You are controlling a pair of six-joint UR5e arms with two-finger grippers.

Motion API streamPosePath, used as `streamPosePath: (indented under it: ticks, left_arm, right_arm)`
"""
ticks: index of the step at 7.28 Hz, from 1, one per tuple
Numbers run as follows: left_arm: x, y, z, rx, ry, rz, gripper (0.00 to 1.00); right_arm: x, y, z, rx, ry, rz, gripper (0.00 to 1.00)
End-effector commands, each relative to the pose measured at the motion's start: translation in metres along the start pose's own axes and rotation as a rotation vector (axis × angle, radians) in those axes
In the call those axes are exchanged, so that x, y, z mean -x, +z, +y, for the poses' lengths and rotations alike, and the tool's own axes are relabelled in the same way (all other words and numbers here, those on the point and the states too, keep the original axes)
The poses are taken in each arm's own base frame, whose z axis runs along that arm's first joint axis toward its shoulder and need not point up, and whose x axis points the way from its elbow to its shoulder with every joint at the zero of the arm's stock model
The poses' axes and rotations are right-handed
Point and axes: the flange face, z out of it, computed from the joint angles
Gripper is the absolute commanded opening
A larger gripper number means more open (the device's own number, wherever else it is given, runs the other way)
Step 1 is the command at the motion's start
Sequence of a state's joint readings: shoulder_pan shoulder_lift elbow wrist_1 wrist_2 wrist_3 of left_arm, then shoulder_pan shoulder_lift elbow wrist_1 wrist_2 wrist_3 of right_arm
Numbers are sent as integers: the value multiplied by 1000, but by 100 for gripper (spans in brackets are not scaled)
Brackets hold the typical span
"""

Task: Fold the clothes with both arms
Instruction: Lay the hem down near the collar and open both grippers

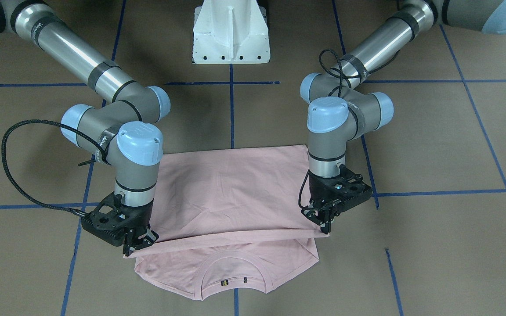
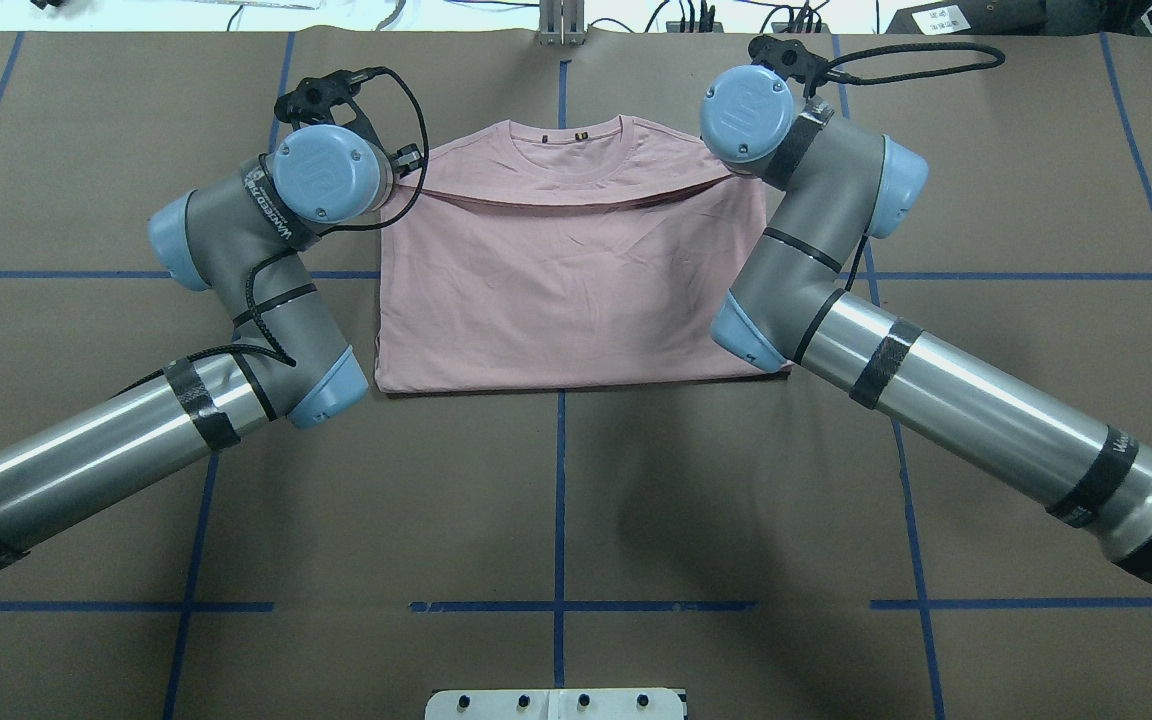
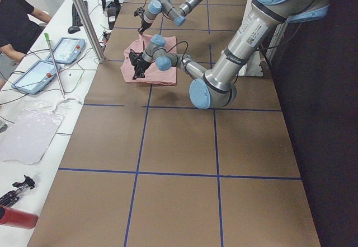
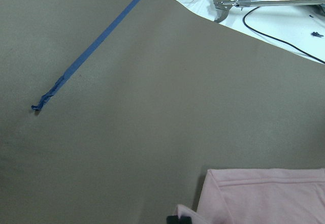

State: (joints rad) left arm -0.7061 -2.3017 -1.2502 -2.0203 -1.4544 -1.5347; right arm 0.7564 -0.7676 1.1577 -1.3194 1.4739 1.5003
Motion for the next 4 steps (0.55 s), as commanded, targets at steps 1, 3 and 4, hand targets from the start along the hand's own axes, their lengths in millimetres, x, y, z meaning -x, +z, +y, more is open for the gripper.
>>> streamPosePath:
  ticks: [1,3,4]
  left_arm:
    - [1,1,-6,-6,-5,0,0]
    - [2,1,-8,-6,-7,-2,0]
    - [3,3,-6,-5,-7,-6,0]
  right_arm:
    - [0,10,-14,-15,23,-40,0]
    - [8,7,-16,-15,29,-48,0]
    - [8,9,-16,-15,31,-43,0]
